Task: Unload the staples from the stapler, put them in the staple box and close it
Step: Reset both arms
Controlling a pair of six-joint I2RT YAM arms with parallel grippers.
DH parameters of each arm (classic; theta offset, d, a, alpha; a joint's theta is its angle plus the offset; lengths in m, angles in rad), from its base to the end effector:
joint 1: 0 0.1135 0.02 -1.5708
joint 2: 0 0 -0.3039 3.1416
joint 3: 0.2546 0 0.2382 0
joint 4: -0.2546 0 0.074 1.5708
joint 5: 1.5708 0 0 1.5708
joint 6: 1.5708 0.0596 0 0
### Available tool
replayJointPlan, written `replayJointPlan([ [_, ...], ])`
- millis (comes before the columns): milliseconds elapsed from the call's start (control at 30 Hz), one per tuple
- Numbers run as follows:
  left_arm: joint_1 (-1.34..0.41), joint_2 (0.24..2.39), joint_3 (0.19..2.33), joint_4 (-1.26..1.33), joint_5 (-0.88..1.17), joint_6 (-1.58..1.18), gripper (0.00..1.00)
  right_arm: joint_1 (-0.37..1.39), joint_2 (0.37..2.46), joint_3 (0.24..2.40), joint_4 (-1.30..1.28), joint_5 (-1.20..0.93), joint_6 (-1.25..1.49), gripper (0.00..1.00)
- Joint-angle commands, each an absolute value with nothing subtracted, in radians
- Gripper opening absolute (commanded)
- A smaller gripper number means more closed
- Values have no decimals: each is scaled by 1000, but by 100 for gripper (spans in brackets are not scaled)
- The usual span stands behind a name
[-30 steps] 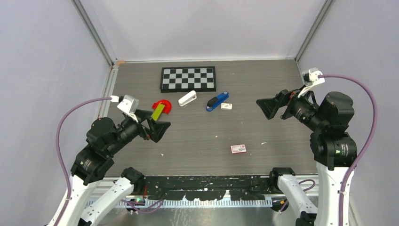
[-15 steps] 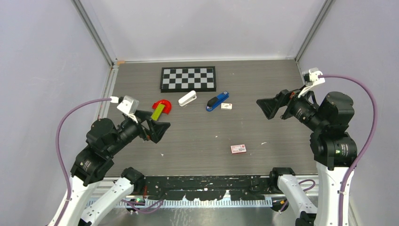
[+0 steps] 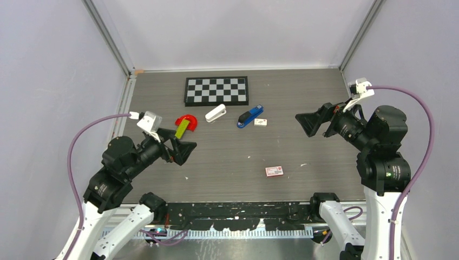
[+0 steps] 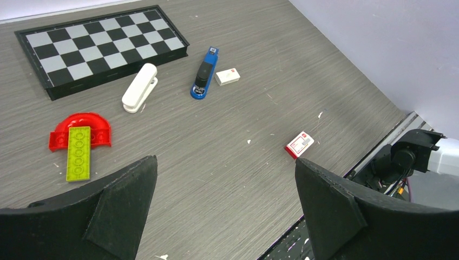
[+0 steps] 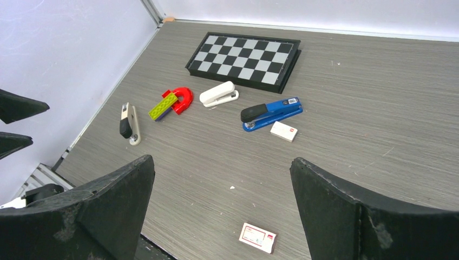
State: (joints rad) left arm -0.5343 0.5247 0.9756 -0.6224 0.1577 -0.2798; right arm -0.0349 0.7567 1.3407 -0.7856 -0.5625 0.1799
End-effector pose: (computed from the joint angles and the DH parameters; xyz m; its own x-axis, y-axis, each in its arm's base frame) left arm 0.0548 -0.0433 0.3975 -0.3168 -0.1294 -0.9396 0.5708 0.7652 -0.2979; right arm 0.0812 0.0290 0.4744 -0.2850 0.1614 -0.9448 -0.4489 0.8485 0.2804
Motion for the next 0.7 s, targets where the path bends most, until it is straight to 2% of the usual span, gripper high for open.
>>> replayJointPlan([
  [0, -531, 511, 971, -602, 161, -272, 100, -38, 744, 1335, -746, -554, 184, 100],
  [667, -530, 462, 938, -609, 137, -266, 100, -48, 724, 1304, -729, -540, 199, 100],
])
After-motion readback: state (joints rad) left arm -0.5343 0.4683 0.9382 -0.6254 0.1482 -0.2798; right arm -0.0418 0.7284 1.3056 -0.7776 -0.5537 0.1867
